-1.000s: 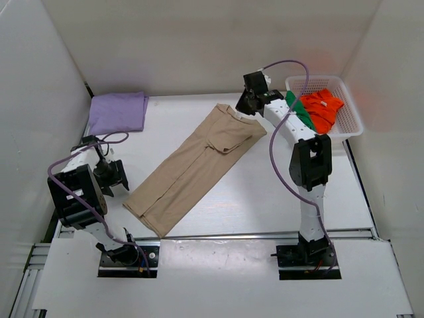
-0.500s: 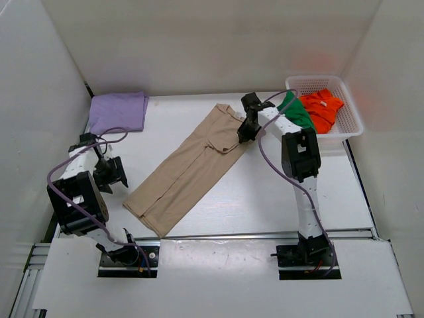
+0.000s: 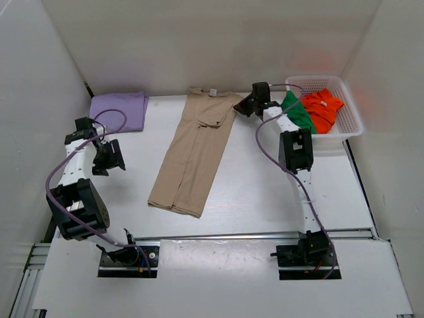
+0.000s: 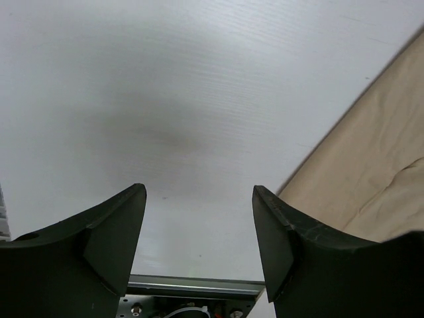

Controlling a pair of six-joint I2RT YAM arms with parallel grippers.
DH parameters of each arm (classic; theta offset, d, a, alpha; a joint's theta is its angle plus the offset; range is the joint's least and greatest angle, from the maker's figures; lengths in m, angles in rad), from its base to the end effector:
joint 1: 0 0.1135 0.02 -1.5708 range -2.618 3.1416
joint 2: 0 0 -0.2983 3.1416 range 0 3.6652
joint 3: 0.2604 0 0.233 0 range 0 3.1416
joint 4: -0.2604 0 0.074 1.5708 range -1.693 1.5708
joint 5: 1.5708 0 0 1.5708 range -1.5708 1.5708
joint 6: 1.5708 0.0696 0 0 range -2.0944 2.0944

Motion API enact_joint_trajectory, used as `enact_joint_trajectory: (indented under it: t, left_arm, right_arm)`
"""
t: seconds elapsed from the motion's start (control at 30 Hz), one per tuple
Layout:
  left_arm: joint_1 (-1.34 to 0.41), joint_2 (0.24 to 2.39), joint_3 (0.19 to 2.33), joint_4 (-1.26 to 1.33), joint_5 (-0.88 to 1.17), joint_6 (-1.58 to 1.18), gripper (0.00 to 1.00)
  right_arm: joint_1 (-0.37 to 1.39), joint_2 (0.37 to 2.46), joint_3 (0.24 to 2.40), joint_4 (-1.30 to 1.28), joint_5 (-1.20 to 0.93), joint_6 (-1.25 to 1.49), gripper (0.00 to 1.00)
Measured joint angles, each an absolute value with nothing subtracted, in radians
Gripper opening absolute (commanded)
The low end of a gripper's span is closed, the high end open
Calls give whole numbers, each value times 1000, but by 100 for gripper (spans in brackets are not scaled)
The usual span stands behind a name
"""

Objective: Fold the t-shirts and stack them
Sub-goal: Rotate the tshirt 90 degrees

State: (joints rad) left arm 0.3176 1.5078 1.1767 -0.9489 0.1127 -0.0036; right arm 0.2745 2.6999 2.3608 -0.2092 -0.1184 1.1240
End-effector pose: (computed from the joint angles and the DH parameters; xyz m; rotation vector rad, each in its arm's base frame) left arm 0.2634 0.0783 0.2576 -0.4303 2.8029 -0.0931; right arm 0.6177 0.1825 0.1481 0.8649 2.0951 0.9207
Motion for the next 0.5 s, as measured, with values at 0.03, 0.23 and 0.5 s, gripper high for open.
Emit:
enact_joint_trajectory:
  t: [0.03,0.23,0.5]
  left_arm:
    - [307,1507,1181,-950,113,-4,76]
    - [238,1420,1227,-966,102,-3,83]
    - [271,1038,1281,-973,32,0,99]
  right_arm:
    - [273,2653,2300,-198,-120,1096,17]
    - [307,2073,1743,-211,-113,887,47]
    - [425,1392,1401,-234,-36,660,71]
